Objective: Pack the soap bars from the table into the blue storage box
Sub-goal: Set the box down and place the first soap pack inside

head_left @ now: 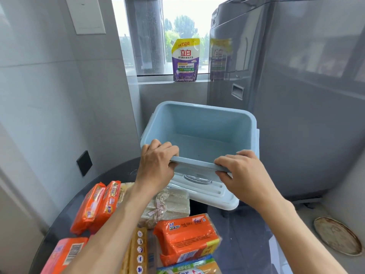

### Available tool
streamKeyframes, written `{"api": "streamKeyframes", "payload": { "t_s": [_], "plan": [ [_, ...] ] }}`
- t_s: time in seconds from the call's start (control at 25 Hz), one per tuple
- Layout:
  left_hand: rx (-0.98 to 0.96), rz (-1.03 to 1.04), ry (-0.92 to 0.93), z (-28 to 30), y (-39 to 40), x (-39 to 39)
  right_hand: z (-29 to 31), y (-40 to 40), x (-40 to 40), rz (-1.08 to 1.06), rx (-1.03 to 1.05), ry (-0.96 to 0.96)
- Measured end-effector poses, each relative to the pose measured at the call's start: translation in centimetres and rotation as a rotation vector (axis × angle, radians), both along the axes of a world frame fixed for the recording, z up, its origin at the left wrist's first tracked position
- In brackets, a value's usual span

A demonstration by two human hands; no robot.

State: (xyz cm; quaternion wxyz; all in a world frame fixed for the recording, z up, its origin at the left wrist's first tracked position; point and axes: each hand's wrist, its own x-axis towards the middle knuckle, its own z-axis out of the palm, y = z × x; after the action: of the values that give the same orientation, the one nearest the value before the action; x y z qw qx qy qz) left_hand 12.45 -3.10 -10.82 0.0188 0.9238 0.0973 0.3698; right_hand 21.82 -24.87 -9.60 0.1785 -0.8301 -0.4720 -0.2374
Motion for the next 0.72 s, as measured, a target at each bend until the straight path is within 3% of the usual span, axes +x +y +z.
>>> {"api": "streamKeyframes", "payload": {
  "t_s": [0.16, 0.28, 0.48, 0.72],
  "plan": [
    [-0.15, 0.097, 0.104, 0.0, 1.2, 0.9, 0.7, 1.2, 0.6, -0.094, 0.001, 0.088],
    [-0.258, 0.054, 0.191, -0.8, 2.4, 0.8, 0.7, 1.8, 1.0, -0.112, -0.044, 0.17],
    [-0.346, 0.012, 0.17, -1.0, 2.5, 0.6, 0.9, 2.2, 1.3, -0.117, -0.003, 0.202],
    [-0.327, -0.111, 0.272, 1.6, 3.0, 0.5, 1.6, 1.1, 0.3, -0.111, -0.051, 0.218]
  ]
}}
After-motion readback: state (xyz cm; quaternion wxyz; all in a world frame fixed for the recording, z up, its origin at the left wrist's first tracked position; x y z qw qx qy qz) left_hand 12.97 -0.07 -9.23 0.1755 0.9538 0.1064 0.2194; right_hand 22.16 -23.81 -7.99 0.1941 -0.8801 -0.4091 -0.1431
